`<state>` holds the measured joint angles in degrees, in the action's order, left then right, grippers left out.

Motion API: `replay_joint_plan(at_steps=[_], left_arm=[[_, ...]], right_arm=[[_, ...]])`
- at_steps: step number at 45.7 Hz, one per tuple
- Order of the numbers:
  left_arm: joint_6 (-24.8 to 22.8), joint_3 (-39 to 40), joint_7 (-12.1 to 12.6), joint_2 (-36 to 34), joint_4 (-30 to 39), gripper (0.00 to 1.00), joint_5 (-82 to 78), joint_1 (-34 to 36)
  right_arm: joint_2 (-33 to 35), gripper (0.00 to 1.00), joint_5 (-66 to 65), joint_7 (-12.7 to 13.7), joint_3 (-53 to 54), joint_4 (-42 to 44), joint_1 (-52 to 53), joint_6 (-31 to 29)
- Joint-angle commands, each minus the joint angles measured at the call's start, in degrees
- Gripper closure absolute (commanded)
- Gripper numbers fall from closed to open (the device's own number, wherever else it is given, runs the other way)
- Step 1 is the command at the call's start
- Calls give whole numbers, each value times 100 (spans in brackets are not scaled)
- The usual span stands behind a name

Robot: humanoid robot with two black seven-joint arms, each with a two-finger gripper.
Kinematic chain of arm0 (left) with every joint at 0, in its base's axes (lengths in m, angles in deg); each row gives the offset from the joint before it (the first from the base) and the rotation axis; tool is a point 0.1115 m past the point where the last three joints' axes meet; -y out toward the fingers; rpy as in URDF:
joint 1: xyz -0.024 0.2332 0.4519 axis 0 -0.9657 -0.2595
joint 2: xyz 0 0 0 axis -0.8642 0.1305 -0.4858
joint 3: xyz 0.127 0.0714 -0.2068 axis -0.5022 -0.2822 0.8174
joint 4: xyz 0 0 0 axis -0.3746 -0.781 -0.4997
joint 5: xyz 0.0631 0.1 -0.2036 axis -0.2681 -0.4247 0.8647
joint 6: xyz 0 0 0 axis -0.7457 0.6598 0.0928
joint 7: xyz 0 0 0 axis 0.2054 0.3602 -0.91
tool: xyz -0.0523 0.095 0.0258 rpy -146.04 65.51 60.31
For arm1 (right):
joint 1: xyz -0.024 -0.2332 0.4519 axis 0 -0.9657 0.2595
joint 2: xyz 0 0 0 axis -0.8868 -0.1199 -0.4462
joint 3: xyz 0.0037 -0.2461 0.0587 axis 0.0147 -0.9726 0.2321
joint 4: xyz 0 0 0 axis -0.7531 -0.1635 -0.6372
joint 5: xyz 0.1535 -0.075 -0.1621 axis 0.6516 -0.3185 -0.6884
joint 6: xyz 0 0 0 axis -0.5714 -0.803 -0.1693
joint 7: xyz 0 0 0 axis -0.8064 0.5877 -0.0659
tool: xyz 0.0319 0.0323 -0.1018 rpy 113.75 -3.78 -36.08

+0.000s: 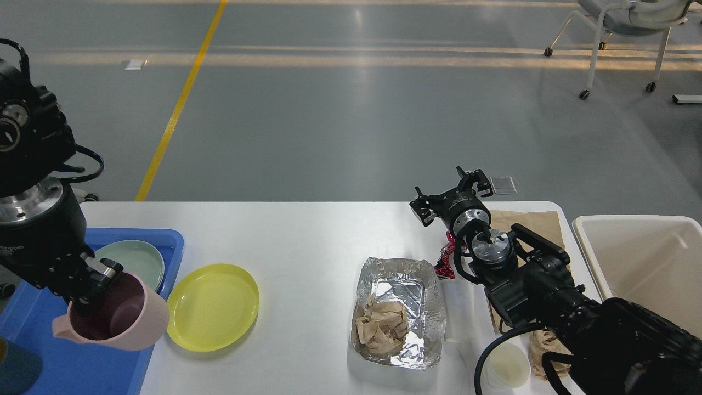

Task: Tidy desktop
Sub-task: 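Carry the mauve cup to the blue tray's near corner and lower it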

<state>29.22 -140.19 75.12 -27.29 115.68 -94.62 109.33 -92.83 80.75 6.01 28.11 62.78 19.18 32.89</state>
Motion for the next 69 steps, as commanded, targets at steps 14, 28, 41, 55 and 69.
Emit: replay_joint_plan(at_steps=[14, 28, 41, 55, 69], left_arm=[[1, -527, 1, -581, -3, 100, -7, 1550], [1, -835, 80, -915, -38, 100, -7, 2095], [1, -888, 132, -1196, -363, 100, -86, 1393], [1, -721, 291, -1969, -952, 100, -587, -452], [1, 202, 264, -2260, -1716, 100, -719, -2711]], right_arm=[[0, 0, 0, -3, -7, -7, 6, 0], [0, 0, 0, 6, -7, 2, -3, 0], [0, 0, 0, -3, 2, -7, 6, 0], [0, 0, 0, 6, 2, -7, 6, 0], [0, 0, 0, -3, 2, -7, 6, 0]])
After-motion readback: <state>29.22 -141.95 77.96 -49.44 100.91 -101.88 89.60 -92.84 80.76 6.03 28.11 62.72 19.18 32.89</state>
